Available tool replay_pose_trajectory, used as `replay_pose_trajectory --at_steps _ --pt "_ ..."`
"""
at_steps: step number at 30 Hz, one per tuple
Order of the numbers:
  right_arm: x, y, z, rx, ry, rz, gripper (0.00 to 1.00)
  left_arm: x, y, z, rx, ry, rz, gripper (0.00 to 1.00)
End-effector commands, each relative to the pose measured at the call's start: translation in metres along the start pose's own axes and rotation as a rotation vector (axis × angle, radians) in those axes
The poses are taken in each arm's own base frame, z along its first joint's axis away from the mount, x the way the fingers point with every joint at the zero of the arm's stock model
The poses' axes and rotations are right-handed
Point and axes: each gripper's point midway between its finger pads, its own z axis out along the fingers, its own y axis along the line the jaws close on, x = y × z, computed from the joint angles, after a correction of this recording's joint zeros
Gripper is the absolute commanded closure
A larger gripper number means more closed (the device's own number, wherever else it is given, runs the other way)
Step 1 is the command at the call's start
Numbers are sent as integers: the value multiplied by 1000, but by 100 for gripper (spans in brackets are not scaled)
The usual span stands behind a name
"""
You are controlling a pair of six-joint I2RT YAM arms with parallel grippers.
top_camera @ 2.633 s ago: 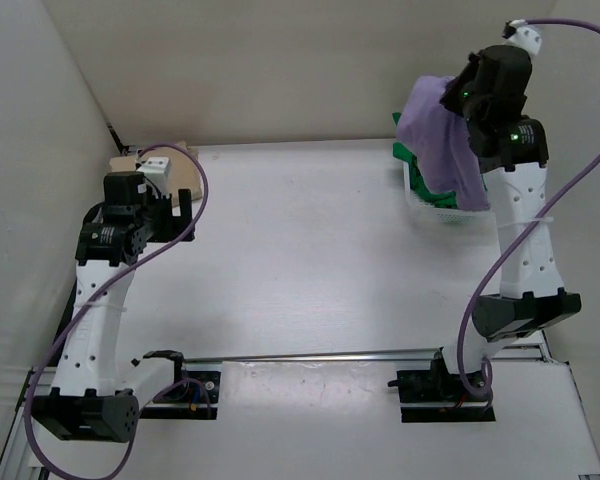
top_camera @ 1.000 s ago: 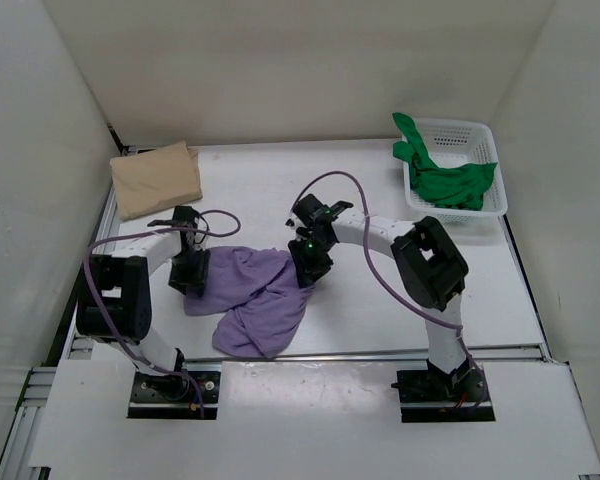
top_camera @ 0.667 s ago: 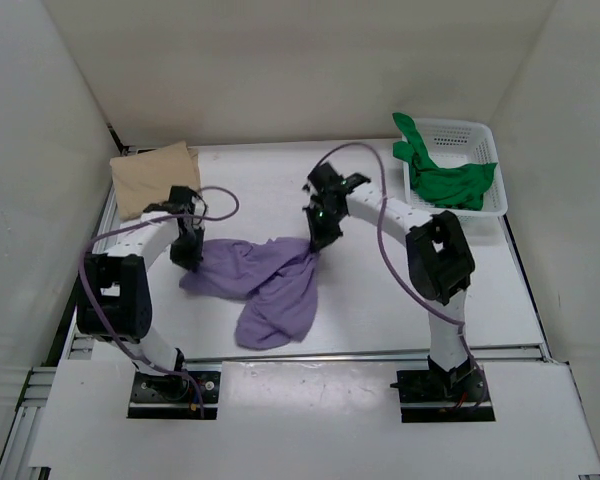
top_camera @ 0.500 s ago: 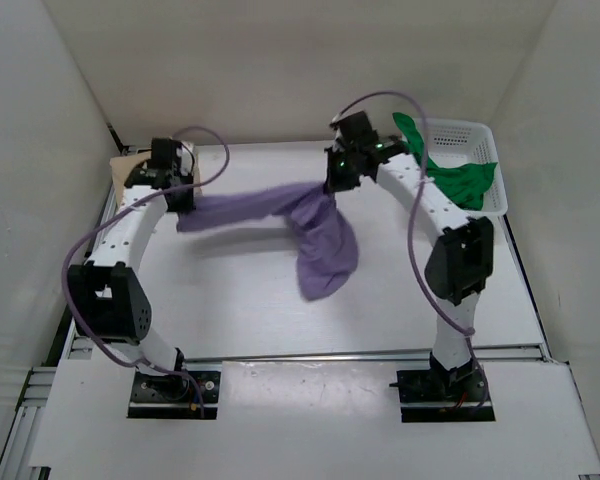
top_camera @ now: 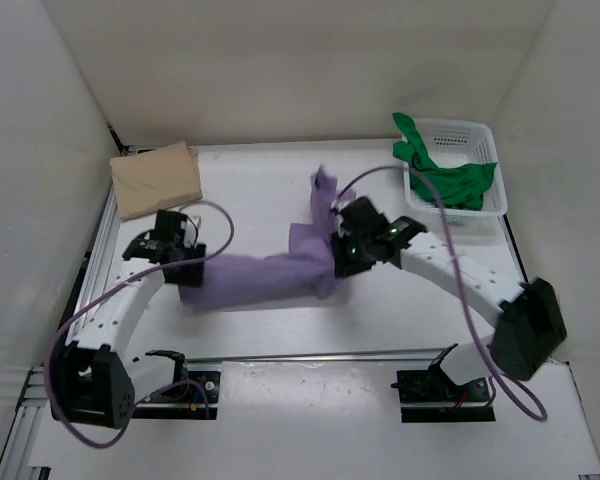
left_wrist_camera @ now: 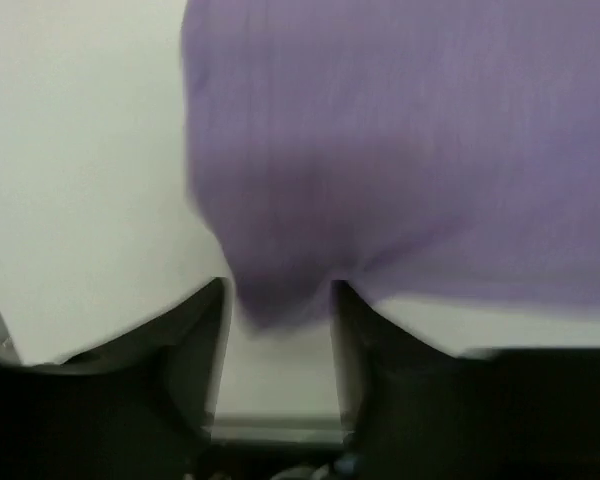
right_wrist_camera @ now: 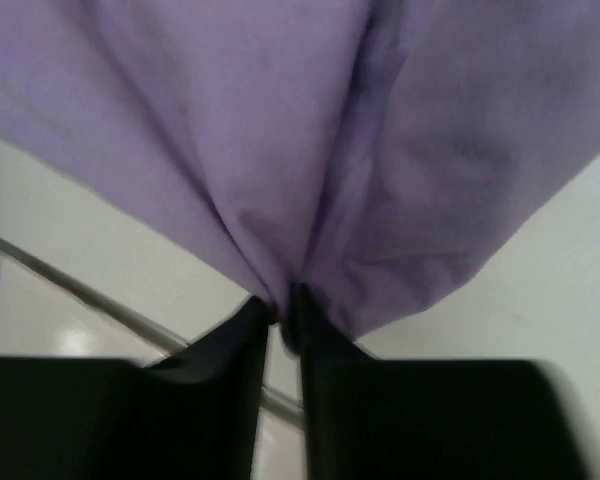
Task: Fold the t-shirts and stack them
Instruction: Flatten out the tshirt
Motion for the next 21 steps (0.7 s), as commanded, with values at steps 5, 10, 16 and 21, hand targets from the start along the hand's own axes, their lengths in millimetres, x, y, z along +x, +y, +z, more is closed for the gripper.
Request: replay_pose_trajectory --at_steps 5,10,16,21 --pt "78 -10 37 8 265 10 38 72 7 9 -32 210 3 1" --pt "-13 -13 22 -17 85 54 38 25 24 15 -73 124 -63 1" --pt "-83 -33 71 69 82 103 41 17 46 57 -107 250 -128 2" --pt "-116 -45 116 140 127 67 37 32 58 93 -106 339 -182 3"
